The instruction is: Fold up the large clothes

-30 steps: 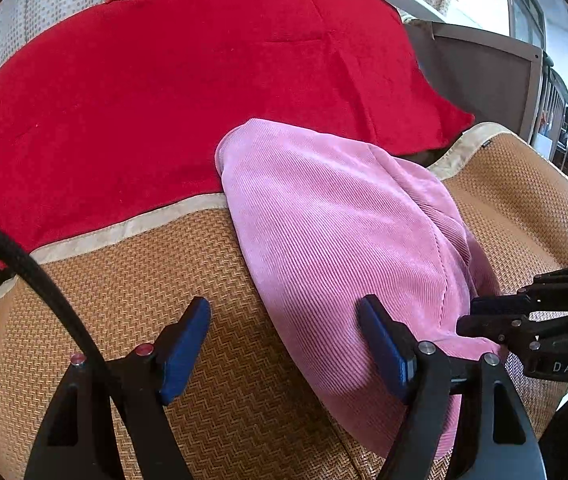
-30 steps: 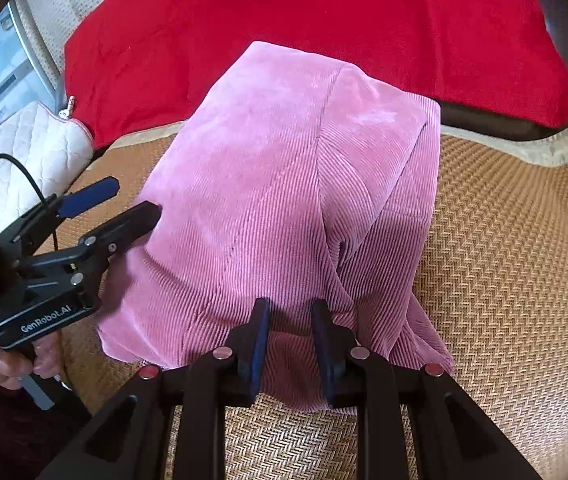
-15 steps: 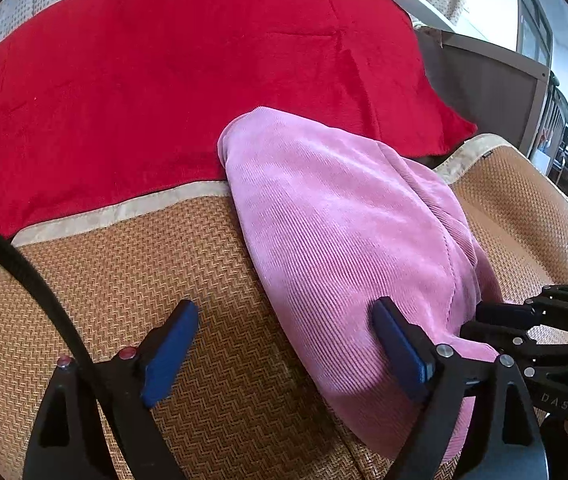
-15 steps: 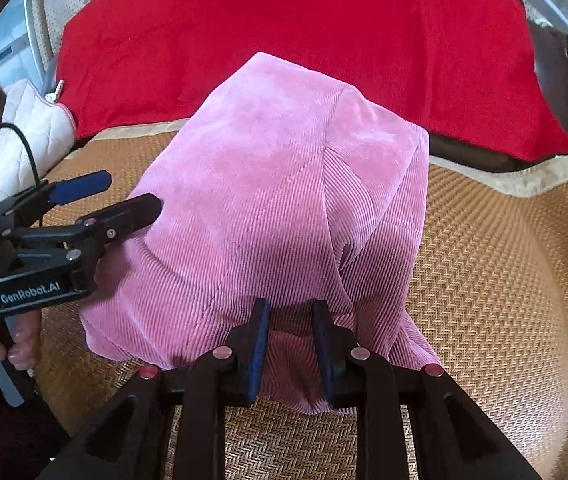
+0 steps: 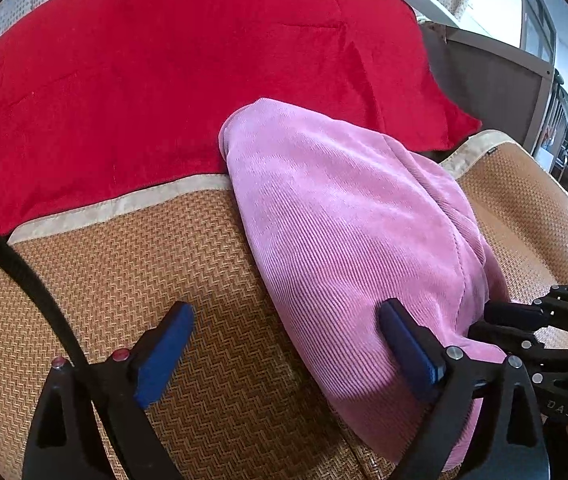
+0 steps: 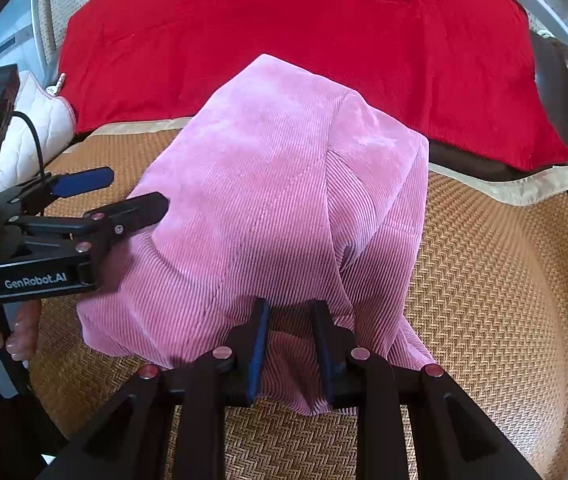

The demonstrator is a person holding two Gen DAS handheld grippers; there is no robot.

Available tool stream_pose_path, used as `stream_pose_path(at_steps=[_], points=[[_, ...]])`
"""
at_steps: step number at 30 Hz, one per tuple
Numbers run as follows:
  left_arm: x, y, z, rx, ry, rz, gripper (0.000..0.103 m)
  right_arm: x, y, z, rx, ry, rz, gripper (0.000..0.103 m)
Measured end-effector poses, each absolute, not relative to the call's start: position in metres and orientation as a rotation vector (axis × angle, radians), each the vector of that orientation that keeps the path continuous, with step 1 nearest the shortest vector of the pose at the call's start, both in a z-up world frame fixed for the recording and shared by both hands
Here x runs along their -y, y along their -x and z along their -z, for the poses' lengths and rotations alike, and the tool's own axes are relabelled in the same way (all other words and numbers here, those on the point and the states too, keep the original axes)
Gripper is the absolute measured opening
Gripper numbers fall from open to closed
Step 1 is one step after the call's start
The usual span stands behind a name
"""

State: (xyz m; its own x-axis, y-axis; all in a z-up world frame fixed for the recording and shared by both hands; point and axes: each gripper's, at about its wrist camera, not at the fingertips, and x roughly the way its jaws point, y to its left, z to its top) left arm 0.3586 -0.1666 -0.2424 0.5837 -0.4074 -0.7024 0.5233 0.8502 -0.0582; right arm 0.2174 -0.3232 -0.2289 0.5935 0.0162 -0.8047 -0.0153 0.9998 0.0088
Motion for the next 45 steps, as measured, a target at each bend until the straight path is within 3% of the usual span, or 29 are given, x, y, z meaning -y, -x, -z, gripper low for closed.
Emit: stream_pose_path(at_steps=[9,17,20,23,28,36,45], points=[[0.175,-0.364,0.237,-0.782,-0.174,0.54,0.098,0.325,-0.215,0.229,-0.926,0.001,-0.019,0.026],[0.164,-0.36,0.207,-0.682,-0.193,0.509,0.097,0.326,-0.213,0.225,-0.924,-0.006,-0.025,0.026],[0.172,-0.368,0.232,-0.768,-0.274,0.474,0.097,0.34,-0.214,0.213,-0.923,-0.096,-0.07,0.027],[0.163,-0.374,0.227,-0.798,-0.183,0.494,0.097,0.359,-0.216,0.189,-0.861,-0.192,-0.106,0.027],[0.164,-0.368,0.217,-0.72,-0.23,0.472,0.097,0.379,-0.252,0.168,-0.841,-0.233,-0.068,0.027],[0.176,-0.372,0.233,-0.768,-0.258,0.506,0.097,0.382,-0.326,0.226,-0.978,-0.301,-0.078,0.027],[0.165,-0.353,0.209,-0.676,-0.27,0.502,0.097,0.387,-0.278,0.184,-0.876,-0.279,-0.109,0.027]])
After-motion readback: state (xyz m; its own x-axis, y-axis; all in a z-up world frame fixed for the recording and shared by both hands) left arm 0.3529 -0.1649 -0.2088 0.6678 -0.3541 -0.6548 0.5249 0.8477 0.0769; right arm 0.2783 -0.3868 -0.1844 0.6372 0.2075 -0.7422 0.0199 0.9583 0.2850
